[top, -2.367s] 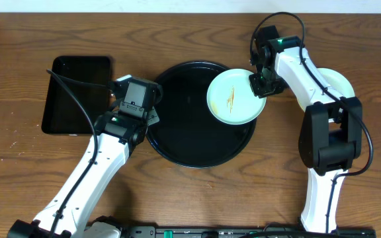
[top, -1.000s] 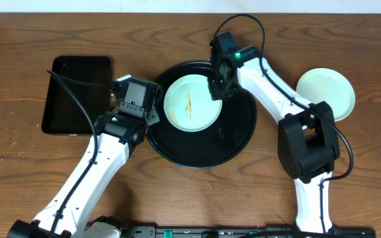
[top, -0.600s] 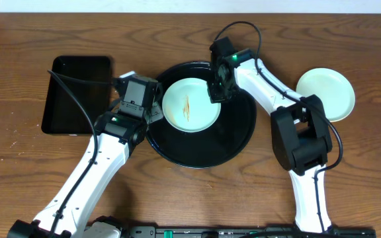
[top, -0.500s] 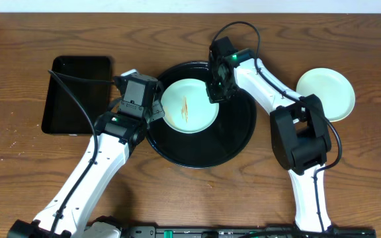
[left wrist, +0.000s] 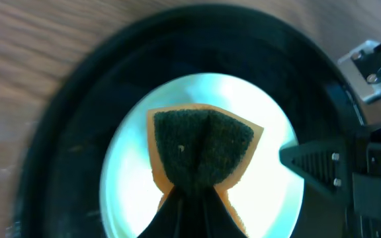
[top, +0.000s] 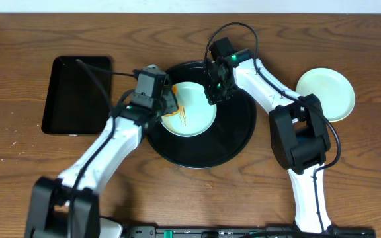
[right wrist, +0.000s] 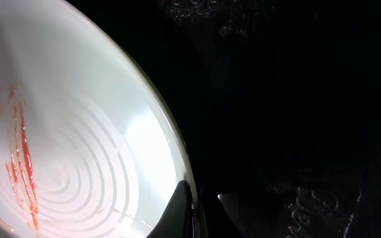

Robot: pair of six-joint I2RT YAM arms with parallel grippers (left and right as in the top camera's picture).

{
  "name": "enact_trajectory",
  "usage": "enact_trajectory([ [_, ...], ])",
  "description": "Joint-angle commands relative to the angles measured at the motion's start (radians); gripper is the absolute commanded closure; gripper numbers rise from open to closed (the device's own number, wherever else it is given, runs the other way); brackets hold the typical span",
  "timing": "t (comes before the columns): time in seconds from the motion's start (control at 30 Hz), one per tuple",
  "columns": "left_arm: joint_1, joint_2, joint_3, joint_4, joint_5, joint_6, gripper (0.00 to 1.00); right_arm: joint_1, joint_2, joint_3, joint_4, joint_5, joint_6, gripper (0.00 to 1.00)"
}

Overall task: Clean dirty plates on tray and stack at the side
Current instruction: 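Lower the sponge onto the white plate and scrub with the left gripper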

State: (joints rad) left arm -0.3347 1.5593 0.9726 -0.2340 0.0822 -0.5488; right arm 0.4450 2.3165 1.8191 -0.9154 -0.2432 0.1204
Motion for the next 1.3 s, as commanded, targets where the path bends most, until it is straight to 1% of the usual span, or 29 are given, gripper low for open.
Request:
enact_trajectory([
  [0.0, 0.001, 0.072, -0.006, 0.084, 0.141, 0.016, 0.93, 0.02, 0.062, -0.015, -0.011, 0.006, -0.025, 0.99],
  [0.1, 0.0, 0.128, -0.006, 0.154, 0.158, 0.004, 0.92, 0.021, 0.062, -0.015, -0.01, 0.006, -0.024, 0.99],
  [0.17, -0.003, 0.162, -0.006, 0.187, 0.158, -0.026, 0.92, 0.021, 0.062, -0.015, -0.011, 0.006, -0.024, 0.99],
  [0.27, -0.02, 0.195, -0.006, 0.216, 0.158, -0.064, 0.92, 0.021, 0.063, -0.015, -0.01, 0.007, -0.024, 0.99],
  [0.37, -0.052, 0.208, -0.006, 0.239, 0.15, -0.063, 0.92, 0.021, 0.063, -0.015, -0.009, 0.007, -0.02, 0.99],
  [0.53, -0.103, 0.208, -0.006, 0.247, 0.032, -0.063, 0.92, 0.021, 0.063, -0.015, -0.008, 0.01, -0.02, 0.99],
  [0.87, -0.216, 0.209, -0.006, 0.198, -0.292, -0.063, 0.92, 0.021, 0.063, -0.017, -0.008, 0.01, -0.02, 0.99],
  [0.97, -0.236, 0.209, -0.006, 0.199, -0.333, -0.063, 0.92, 0.021, 0.063, -0.017, -0.008, 0.01, -0.02, 0.99],
  [1.13, -0.248, 0.214, -0.006, 0.22, -0.338, -0.068, 0.92, 0.021, 0.063, -0.017, -0.008, 0.01, -0.02, 0.99],
  [1.27, -0.248, 0.241, -0.006, 0.232, -0.339, -0.129, 0.92, 0.021, 0.063, -0.017, -0.01, 0.01, -0.021, 0.99],
])
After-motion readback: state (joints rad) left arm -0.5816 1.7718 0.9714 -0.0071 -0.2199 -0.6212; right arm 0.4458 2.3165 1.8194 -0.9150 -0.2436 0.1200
